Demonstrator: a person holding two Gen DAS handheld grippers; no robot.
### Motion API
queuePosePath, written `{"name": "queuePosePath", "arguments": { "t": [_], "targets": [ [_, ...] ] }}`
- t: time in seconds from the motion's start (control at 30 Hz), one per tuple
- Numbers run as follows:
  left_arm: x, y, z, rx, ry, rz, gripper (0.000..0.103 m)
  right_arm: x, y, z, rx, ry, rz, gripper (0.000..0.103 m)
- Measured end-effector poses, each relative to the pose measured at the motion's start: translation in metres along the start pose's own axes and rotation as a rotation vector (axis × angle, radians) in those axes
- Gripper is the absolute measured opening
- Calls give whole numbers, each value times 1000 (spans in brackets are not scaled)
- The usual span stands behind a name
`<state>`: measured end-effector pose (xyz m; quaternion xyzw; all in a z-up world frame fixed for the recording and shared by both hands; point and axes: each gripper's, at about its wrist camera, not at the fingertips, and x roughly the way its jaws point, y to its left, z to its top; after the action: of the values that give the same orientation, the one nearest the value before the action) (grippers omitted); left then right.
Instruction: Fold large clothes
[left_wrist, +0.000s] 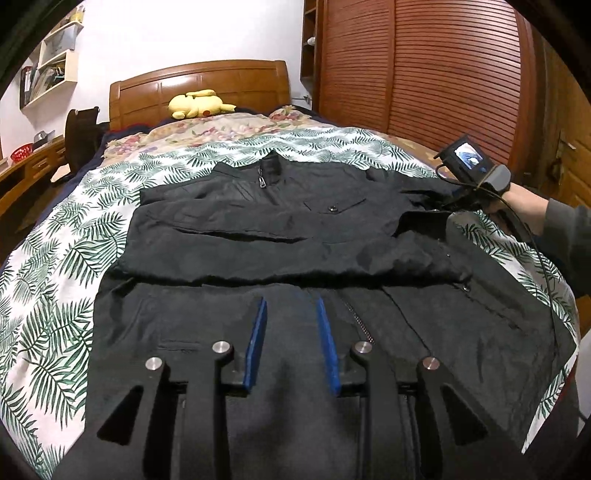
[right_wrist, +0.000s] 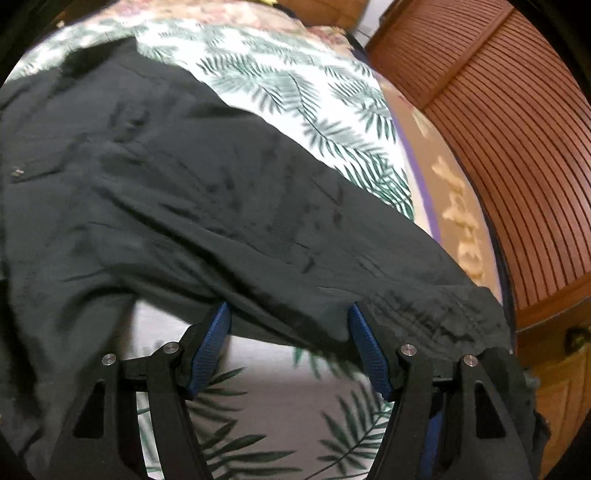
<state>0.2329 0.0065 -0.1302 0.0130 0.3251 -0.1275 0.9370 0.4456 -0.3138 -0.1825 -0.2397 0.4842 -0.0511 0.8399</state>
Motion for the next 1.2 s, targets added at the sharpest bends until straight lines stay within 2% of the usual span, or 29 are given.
{"name": "queuePosePath", "arguments": {
  "t": [0.13,0.3,0.37,0.47,0.67,0.9,1.03,1.2],
  "targets": [
    [1,0,-1,-2,4,-3,27,18,-6,5,15,26,-19,68],
    [1,1,-1,-3,8,-6,27,21,-5,11,25,35,-2,39],
    [1,1,-1,-2,9,-6,27,22,-1,12,0,47,-14,19],
    [1,0,-2,-2,11,-6,27,23,-1,14,-21,52,-12,11],
    [3,-1,-3,5,17,-10,27,7,-9,17,-25,-8,-17,4],
    [3,-1,-5,5,22,-12,27,-41,-16,38,2,-170,-39,3],
    [4,-1,-5,8,24,-13,27,-74,1,45,14,-277,18,3],
    [4,0,-5,6,25,-13,27,-110,46,38,-33,-385,140,3]
  ]
}}
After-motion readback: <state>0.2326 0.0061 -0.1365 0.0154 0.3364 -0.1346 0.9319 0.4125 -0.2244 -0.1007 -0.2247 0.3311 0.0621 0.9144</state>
